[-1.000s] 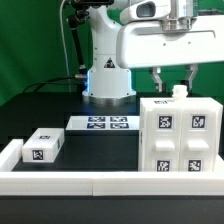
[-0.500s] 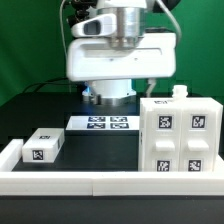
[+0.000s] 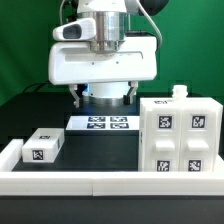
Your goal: Assemble cabinet
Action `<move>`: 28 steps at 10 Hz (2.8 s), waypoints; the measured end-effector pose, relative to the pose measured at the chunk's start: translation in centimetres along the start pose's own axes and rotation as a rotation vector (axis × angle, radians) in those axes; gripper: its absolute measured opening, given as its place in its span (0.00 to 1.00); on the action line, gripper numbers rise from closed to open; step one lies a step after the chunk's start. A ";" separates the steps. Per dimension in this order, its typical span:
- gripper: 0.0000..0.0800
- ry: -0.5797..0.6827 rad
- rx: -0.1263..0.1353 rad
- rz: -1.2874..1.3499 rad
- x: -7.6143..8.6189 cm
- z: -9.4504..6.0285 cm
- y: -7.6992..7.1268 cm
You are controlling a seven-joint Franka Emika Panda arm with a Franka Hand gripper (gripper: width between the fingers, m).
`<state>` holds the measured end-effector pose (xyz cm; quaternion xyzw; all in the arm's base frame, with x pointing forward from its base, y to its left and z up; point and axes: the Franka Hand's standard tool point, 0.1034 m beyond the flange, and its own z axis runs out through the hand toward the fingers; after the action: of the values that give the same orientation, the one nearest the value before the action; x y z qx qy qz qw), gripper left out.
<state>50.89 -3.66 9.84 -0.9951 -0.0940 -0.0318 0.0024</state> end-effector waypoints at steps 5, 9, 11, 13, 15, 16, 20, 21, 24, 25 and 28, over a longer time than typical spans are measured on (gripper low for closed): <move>1.00 -0.067 -0.004 0.003 -3.8 2.2 8.5; 1.00 -0.075 0.004 0.004 -4.4 3.0 10.1; 1.00 -0.088 0.007 0.023 -4.9 3.3 10.5; 1.00 -0.118 0.017 0.063 -6.2 4.4 10.9; 1.00 -0.135 0.022 0.064 -6.8 5.2 10.9; 1.00 -0.145 0.026 0.064 -7.2 5.8 10.9; 1.00 -0.147 0.015 0.050 -7.5 8.0 10.5; 1.00 -0.142 0.010 0.045 -7.5 8.4 10.5; 1.00 -0.107 -0.013 0.022 -7.5 8.6 11.0; 0.84 -0.105 -0.014 0.017 -7.2 8.5 10.8; 0.70 -0.099 -0.016 0.000 -6.7 8.3 10.1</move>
Offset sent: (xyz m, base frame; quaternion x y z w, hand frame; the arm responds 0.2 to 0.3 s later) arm -0.0059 -0.0765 -0.0160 -0.0070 -0.0084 0.0078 0.9999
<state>46.75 -14.71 1.17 -0.9954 -0.0938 0.0169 -0.0100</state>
